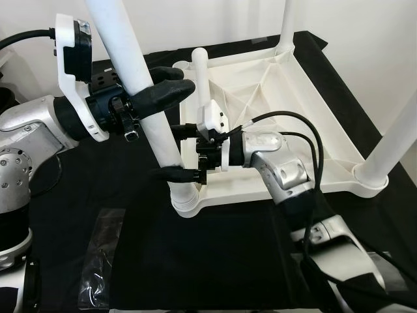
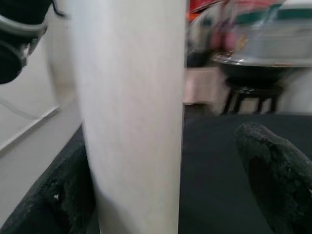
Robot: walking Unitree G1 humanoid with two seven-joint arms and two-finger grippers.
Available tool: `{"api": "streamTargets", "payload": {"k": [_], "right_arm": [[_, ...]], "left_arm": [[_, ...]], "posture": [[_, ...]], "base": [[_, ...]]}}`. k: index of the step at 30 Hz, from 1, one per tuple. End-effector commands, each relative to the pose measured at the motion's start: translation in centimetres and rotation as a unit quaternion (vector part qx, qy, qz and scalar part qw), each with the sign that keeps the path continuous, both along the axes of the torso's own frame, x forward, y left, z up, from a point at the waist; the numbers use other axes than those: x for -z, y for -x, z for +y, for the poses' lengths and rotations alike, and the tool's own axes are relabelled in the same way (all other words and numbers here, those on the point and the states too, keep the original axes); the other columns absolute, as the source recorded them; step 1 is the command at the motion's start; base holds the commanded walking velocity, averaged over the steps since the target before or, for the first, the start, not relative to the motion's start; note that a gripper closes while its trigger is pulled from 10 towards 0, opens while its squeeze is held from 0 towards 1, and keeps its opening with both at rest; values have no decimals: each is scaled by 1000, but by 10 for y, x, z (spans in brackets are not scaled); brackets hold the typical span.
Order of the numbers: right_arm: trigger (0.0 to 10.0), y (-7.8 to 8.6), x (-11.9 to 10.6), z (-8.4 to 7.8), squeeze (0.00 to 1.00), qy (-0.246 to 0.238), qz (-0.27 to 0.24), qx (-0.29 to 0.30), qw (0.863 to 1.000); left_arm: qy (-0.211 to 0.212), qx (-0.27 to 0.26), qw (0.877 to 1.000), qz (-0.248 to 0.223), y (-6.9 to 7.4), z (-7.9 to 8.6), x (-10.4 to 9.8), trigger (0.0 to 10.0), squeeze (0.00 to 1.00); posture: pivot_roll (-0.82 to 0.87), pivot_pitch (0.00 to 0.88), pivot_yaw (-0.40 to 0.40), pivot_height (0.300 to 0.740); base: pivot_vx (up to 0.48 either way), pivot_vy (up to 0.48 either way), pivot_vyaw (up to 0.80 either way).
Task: Building children table
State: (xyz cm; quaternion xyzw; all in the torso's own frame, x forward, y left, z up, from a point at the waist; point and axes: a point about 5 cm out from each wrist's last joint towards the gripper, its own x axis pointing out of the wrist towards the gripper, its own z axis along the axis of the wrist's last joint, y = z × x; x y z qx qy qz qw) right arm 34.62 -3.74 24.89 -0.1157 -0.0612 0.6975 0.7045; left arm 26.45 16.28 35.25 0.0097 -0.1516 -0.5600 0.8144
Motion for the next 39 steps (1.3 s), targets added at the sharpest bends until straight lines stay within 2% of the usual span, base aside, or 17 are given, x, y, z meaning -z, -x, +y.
{"api": "streamTargets", "payload": {"k": [1,2,10,17,18,19,20,24,25,27,28,31,32,33,34,35,39], "right_arm": [[9098,-3,-1,3,0,-3,-2,-7,1000],[0,-4,0,5,0,-3,3,-16,1000],[0,-4,2,9,0,3,7,-45,999],[0,-8,5,4,0,1,6,-35,999],[0,-9,6,1,0,-3,5,-29,1000],[0,-9,6,1,0,-3,5,-29,1000],[0,-11,8,-2,0,-4,0,-13,1000],[0,-13,16,-11,0,-8,-5,49,999],[0,-9,33,-7,0,0,6,126,992],[0,-9,33,-7,0,0,6,126,992],[0,7,63,5,0,-10,38,277,960],[0,7,63,5,0,-10,38,277,960],[0,36,86,16,0,-8,60,348,936],[0,49,94,22,0,-16,70,392,917],[0,49,94,22,0,-16,70,392,917],[0,51,95,32,0,-25,67,386,920],[0,44,90,35,0,-30,57,382,922]], "left_arm": [[-24,18,999,26,2,-5,10,0,0],[-26,20,999,26,3,-6,10,0,0],[-28,24,999,23,4,-8,10,0,0],[-15,16,999,25,1,-8,9,0,0],[-11,8,1000,26,-1,-8,9,6667,1000],[-11,8,1000,26,-1,-8,9,6667,1000],[-9,5,1000,27,-2,-7,8,10000,1000],[-3,-26,999,28,-5,1,8,10000,1000],[0,-50,998,34,-5,11,9,10000,502],[0,-50,998,34,-5,11,9,10000,502],[5,-68,997,48,-2,24,11,10000,0],[5,-68,997,48,-2,24,11,10000,0],[4,-75,995,65,4,36,17,10000,0],[-4,-77,993,91,12,46,31,10000,0],[-4,-77,993,91,12,46,31,10000,0],[-16,-89,988,124,22,56,51,10000,0],[-10,-112,984,138,24,61,63,10000,0]], "posture": [[-8,145,110,740],[-6,143,111,740],[-4,140,113,740],[-14,142,116,740],[-17,144,118,740],[-17,144,118,740],[-20,144,118,740],[-31,147,108,740],[-32,152,95,740],[-32,152,95,740],[-29,162,98,740],[-29,162,98,740],[-20,185,114,740],[-14,161,115,740],[-14,161,115,740],[-6,159,100,740],[-2,164,95,740]], "base": [[0,0,0],[0,0,0],[0,0,0],[0,0,0],[0,0,0],[0,0,0],[0,0,0],[0,0,0],[0,0,0],[0,0,0],[0,0,0],[0,0,0],[0,0,0],[0,0,0],[0,0,0],[0,0,0],[0,0,0]]}}
